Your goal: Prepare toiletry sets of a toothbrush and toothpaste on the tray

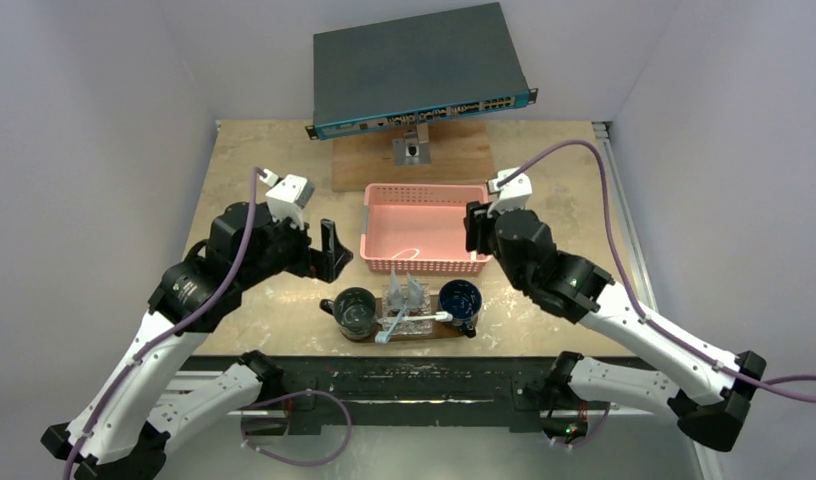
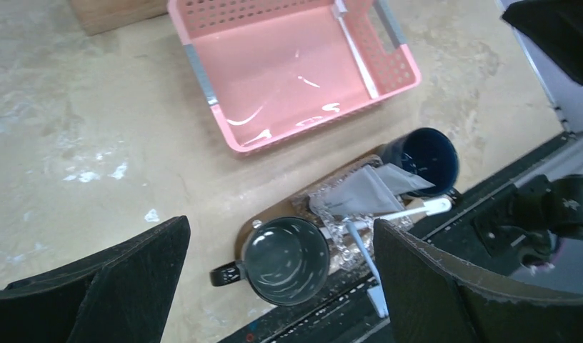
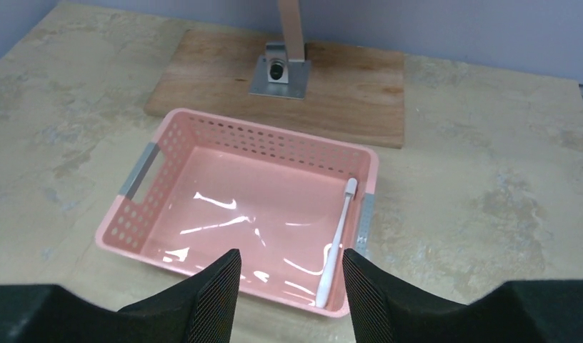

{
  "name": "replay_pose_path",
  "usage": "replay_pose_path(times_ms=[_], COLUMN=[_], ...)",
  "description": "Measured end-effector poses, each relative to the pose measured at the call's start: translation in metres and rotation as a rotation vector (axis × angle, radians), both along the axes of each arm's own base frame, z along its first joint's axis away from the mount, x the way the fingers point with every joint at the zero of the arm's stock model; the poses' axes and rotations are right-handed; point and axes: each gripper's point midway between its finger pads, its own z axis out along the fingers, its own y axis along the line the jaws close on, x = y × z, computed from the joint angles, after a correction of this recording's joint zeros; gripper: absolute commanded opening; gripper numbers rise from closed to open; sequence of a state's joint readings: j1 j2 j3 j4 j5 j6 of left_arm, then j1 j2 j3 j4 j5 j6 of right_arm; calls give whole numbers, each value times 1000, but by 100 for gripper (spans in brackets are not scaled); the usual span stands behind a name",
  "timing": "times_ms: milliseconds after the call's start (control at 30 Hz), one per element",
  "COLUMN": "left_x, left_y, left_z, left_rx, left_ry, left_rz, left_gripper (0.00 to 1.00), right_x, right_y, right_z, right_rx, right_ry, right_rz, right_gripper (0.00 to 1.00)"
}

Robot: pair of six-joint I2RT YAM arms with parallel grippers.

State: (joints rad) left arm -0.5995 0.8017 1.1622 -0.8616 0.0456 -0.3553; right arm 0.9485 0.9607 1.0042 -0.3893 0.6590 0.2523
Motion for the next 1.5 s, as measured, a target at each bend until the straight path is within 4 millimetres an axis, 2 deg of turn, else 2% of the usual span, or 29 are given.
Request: replay_pose_path(times_ms=[133, 300, 433, 600, 700, 733, 767, 933, 967, 1133, 1500], left_x=[18, 43, 58, 72, 72, 71, 69, 49, 44, 23, -7], left_y=[12, 35, 54, 77, 82, 83, 84, 89, 90, 95, 99], left_z=[-2, -4, -6, -1, 2, 3, 4, 2, 1, -8, -29], left_rx=[48, 78, 83, 68, 55, 52, 47, 20, 14, -5, -46], left_ry=[-11, -5, 7, 5, -2, -8, -18, -71, -82, -119, -158], left_rz=[81, 204, 294, 397, 420, 422, 425, 427, 427, 427, 417], left_gripper=[100, 100, 100, 100, 100, 100, 100, 100, 100, 100, 100], right_x=[30, 63, 76, 82, 77, 74, 70, 44, 39, 20, -2], right_y=[-21, -63, -86, -97, -100, -100, -100, -105, -106, -112, -115], right_z=[3, 9, 12, 18, 20, 20, 20, 19, 20, 28, 18], right_rx=[20, 77, 111, 153, 171, 175, 181, 223, 230, 258, 338], right_ry=[24, 44, 49, 32, 10, 1, -7, -58, -70, -125, -132], right_rz=[-51, -134, -175, -173, -162, -158, -150, -134, -133, -126, -134], right_gripper=[60, 61, 64, 64, 64, 84, 94, 94, 98, 99, 99])
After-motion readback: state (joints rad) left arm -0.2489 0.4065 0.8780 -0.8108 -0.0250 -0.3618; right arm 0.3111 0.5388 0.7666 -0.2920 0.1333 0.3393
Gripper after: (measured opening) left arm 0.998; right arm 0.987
